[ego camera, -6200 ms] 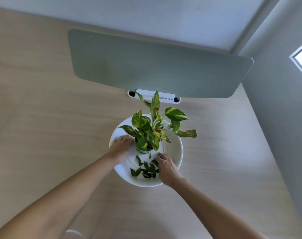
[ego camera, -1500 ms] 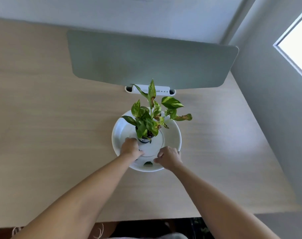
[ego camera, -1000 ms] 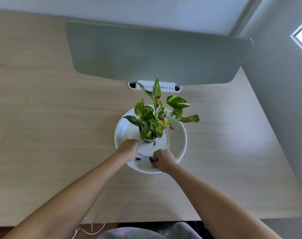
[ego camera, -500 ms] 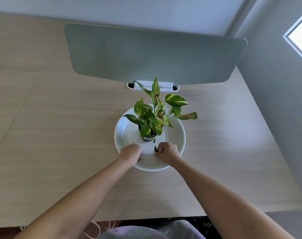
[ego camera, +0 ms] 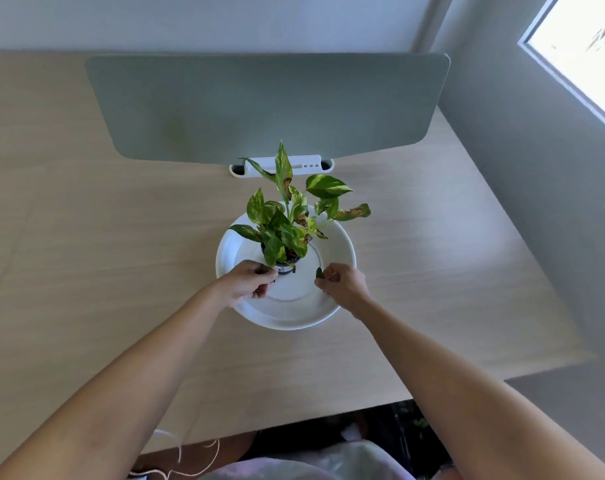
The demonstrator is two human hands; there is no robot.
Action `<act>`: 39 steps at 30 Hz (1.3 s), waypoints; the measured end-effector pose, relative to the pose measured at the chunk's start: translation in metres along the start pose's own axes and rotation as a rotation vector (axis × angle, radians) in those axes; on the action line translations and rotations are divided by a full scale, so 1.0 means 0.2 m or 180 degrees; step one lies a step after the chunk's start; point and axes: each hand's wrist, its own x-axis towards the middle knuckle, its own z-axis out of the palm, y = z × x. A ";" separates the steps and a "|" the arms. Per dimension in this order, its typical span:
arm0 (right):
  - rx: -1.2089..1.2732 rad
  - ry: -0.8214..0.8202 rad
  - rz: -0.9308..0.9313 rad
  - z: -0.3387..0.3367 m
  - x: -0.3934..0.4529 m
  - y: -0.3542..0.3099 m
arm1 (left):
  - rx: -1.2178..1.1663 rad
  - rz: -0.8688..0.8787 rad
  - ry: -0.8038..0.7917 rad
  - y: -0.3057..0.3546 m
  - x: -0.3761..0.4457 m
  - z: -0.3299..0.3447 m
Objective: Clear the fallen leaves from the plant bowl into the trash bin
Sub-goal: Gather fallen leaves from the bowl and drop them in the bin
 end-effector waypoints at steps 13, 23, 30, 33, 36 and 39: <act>0.0326 0.0518 0.0411 -0.68 -0.41 0.72 | -0.0397 -0.0069 -0.0900 0.14 -0.01 1.12; 0.0438 0.0892 0.1432 -1.09 -0.94 1.60 | 0.0009 -0.0767 -0.1515 -0.15 -0.04 2.20; 0.0854 0.0816 0.2157 -0.89 -0.89 2.02 | 0.0395 -0.1432 -0.0884 -0.54 0.17 2.49; 0.0952 0.0764 0.2333 -0.79 -0.86 2.14 | 0.0533 -0.1583 -0.0733 -0.68 0.26 2.55; 0.1086 0.0698 0.2486 -0.73 -0.82 2.25 | 0.0596 -0.1610 -0.0702 -0.79 0.34 2.60; 0.1175 0.0722 0.2587 -0.71 -0.80 2.32 | 0.0521 -0.1746 -0.0590 -0.81 0.37 2.64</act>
